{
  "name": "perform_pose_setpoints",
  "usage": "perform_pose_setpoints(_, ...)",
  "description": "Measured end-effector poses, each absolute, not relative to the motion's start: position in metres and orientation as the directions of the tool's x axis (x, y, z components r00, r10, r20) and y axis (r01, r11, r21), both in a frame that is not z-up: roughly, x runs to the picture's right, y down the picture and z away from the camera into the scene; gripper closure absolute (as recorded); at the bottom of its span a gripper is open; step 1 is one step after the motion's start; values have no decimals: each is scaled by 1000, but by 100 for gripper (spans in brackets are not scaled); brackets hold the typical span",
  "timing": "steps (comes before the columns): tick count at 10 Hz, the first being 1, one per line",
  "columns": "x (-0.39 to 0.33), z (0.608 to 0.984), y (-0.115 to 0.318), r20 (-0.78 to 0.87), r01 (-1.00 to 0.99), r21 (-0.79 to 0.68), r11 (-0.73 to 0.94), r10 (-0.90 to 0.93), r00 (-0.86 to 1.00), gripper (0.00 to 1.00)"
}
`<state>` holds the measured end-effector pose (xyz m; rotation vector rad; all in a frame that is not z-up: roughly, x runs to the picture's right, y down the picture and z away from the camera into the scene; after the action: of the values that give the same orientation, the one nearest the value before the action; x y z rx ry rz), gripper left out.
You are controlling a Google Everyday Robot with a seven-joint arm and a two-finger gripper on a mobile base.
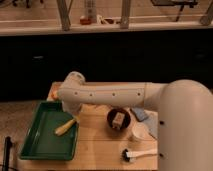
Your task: Place banana in table surface
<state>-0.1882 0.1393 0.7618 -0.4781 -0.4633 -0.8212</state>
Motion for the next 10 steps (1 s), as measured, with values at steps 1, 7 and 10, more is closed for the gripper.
perform_pose_setpoints(1, -201, 763, 140, 573, 781, -214, 586, -573, 586, 20)
perform_pose_setpoints(7, -240, 778, 154, 635, 777, -179, 604, -532, 560, 20)
perform_pose_setpoints(10, -247, 793, 174, 663, 761, -196, 618, -488, 567, 20)
